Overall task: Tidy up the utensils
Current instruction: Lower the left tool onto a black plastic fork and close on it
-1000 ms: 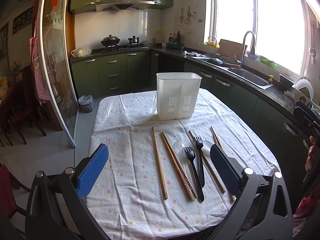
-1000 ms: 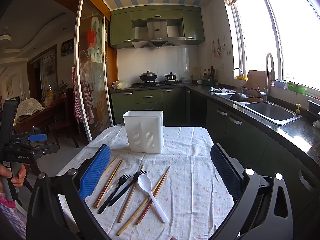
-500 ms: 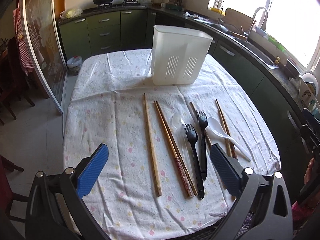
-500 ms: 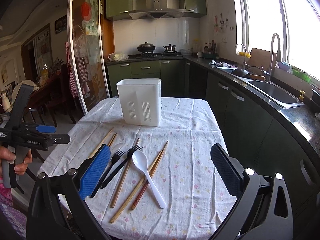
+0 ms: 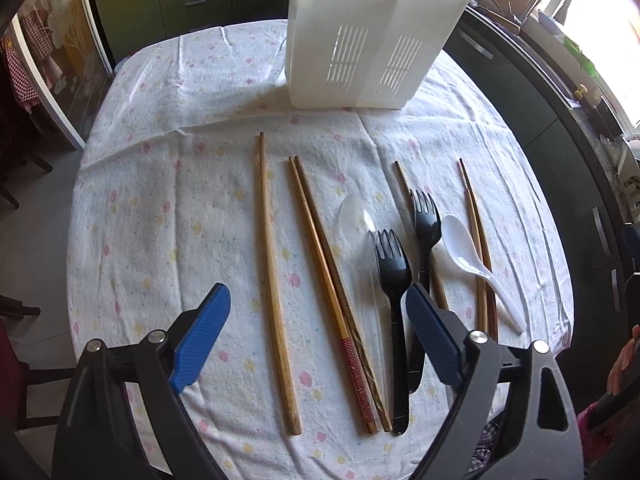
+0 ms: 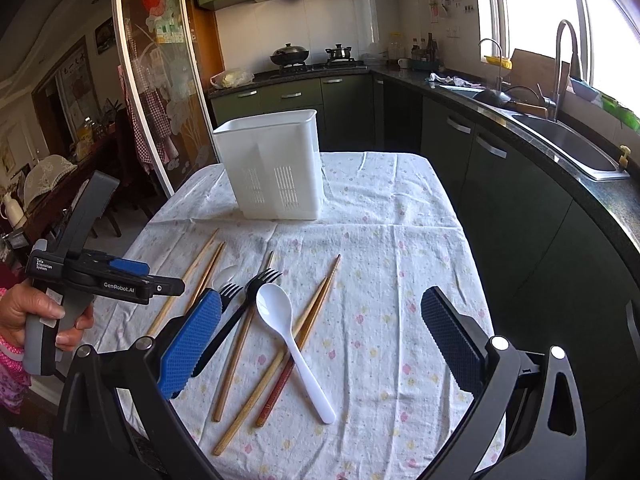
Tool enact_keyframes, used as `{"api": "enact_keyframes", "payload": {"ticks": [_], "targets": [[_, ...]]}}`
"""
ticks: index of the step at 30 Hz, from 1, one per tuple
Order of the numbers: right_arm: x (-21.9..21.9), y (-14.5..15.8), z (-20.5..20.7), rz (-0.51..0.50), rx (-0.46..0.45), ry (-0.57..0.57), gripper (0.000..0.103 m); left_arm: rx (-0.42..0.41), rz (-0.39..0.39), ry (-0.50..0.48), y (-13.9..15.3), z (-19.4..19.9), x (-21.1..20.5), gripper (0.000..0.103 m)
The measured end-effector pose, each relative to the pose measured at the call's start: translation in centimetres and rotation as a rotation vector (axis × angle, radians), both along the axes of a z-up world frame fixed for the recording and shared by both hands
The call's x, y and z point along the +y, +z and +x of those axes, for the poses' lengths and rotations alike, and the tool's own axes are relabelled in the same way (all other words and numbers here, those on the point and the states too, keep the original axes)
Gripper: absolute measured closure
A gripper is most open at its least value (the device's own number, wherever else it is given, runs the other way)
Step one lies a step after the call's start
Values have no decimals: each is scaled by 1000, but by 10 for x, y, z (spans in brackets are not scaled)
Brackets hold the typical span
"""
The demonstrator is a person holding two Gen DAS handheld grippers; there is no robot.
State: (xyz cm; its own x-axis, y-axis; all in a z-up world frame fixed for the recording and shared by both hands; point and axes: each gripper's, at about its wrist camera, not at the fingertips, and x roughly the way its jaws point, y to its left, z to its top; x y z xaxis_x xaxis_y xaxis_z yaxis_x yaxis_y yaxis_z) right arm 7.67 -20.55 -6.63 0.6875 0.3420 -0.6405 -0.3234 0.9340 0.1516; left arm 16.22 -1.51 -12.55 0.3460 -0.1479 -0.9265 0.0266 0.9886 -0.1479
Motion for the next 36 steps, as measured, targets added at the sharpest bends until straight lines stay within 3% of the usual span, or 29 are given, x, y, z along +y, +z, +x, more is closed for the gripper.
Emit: {"api": "enact_keyframes", "payload": {"ticks": [10,14,18,24,32,36], "targets": [[-1,-3,-1,-4,7,2,4,106,-42,-81,-18,0,-42,51],[-2,-3,-2,1,1,5,4,110,-56,-106,-18,-2,-57,56],[-1,-3,-6,0,-3,16,4,120,-53,-121,-19,-1,-66,70],[-1,-1,-9,-5,-10,25,4,136,5,-89,-29,6,-67,74],[3,-4,-8,-13,-3,34,4,151,9,-98,-35,9,-66,74],[6,-3,-8,-24,-5,40,4,151,-6,-98,-38,16,-68,89]]}}
